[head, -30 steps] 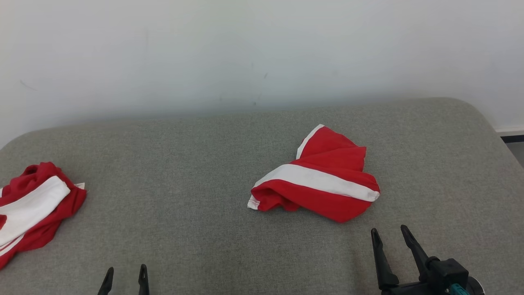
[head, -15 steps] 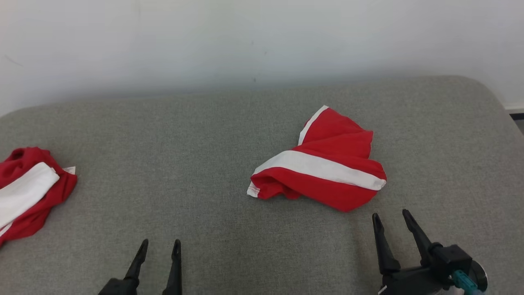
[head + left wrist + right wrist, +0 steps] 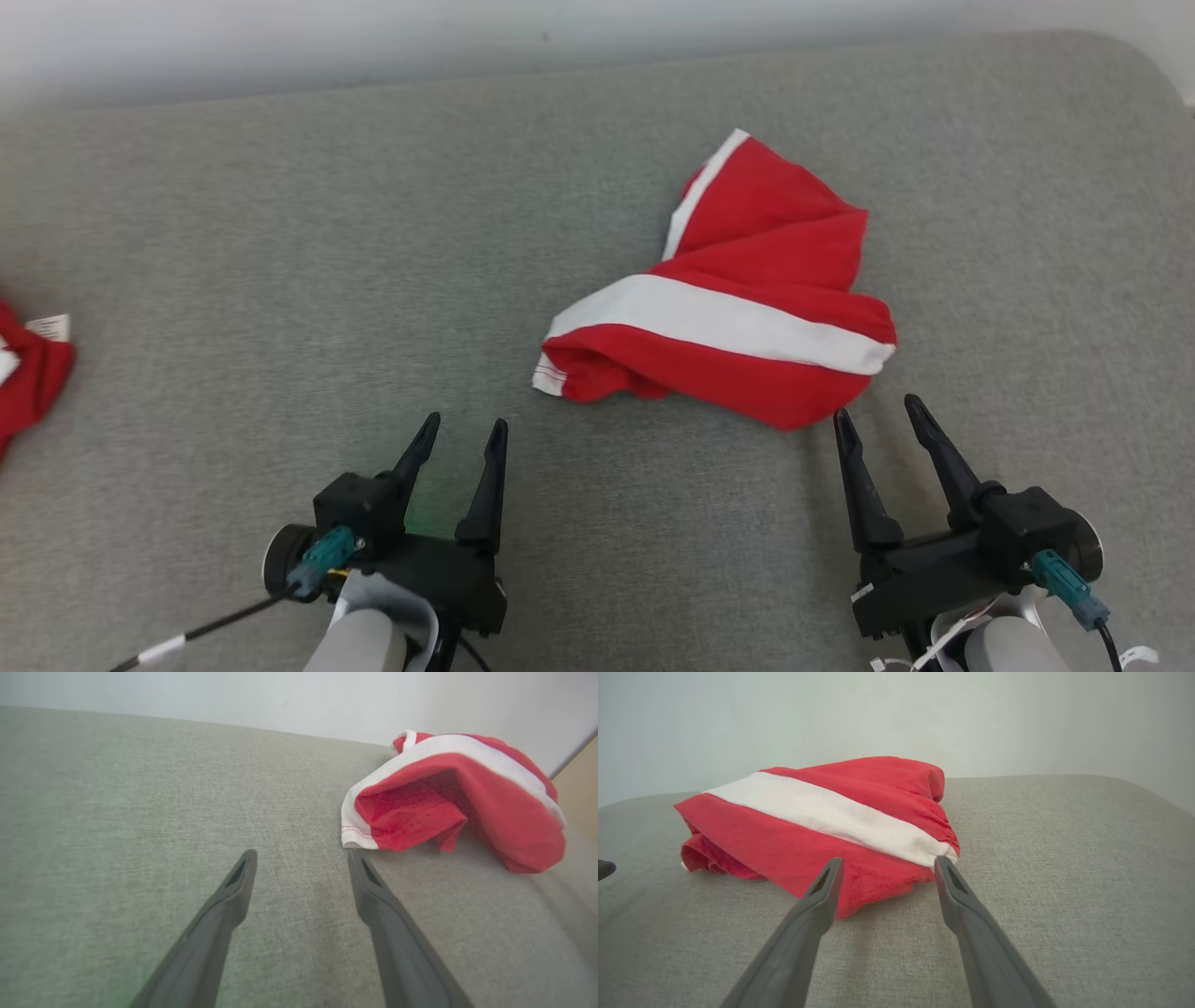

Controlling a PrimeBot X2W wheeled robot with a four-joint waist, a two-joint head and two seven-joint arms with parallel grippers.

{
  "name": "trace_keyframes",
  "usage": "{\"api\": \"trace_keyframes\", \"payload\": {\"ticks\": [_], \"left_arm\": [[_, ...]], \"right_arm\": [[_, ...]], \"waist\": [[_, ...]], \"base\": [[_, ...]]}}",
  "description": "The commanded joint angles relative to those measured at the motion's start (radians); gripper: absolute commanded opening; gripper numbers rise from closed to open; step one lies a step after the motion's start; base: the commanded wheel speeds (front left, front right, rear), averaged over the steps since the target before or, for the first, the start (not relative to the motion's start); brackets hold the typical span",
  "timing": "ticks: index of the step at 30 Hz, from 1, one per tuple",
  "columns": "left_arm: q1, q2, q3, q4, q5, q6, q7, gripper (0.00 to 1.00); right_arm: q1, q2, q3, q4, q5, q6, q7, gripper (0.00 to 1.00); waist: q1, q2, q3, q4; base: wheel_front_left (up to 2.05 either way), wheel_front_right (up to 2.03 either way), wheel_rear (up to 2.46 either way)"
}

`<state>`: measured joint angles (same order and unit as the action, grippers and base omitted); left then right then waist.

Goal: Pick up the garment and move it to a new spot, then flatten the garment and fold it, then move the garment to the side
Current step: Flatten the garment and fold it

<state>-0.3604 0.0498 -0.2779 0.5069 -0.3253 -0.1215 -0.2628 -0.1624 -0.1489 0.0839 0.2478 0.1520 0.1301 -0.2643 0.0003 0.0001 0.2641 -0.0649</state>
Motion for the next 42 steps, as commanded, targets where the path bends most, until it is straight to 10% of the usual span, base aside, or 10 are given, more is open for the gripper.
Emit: {"api": "trace_keyframes", "payload": {"ticks": [1,13,14,15,16,42], "left_arm": [[-0.037,0.001,-0.019,0.041,-0.035,0.007,-0.003,1.00],[-0.186,-0.002,-0.120,0.221,-0.126,0.048,0.000,1.00],[-0.191,-0.002,-0.125,0.237,-0.118,0.060,0.001,0.91],[-0.196,-0.003,-0.132,0.260,-0.112,0.068,0.003,0.34],[-0.196,-0.004,-0.138,0.268,-0.103,0.068,0.003,0.00],[0.104,0.061,0.103,-0.146,0.256,0.053,-0.003,0.00]], "right_arm": [[-0.011,0.001,0.002,-0.001,0.009,0.001,0.000,1.00],[-0.029,0.020,-0.007,0.000,0.013,0.001,0.000,1.00],[-0.030,0.022,-0.008,0.000,0.013,0.001,0.000,1.00],[-0.031,0.023,-0.011,-0.001,0.013,0.001,0.000,1.00],[-0.031,0.024,-0.013,-0.001,0.013,0.001,0.000,1.00],[0.059,0.063,-0.030,0.039,0.003,0.001,0.000,1.00]], "waist": [[-0.0003,-0.0001,0.049,-0.053],[-0.0003,-0.0001,0.084,-0.137],[-0.0003,-0.0001,0.085,-0.141],[-0.0003,-0.0001,0.084,-0.144],[-0.0003,-0.0001,0.083,-0.144],[-0.0003,-0.0001,-0.130,0.048]], "base": [[0.00,0.00,0.00],[0.00,0.00,0.00],[0.00,0.00,0.00],[0.00,0.00,0.00],[0.00,0.00,0.00],[0.00,0.00,0.00]]}}
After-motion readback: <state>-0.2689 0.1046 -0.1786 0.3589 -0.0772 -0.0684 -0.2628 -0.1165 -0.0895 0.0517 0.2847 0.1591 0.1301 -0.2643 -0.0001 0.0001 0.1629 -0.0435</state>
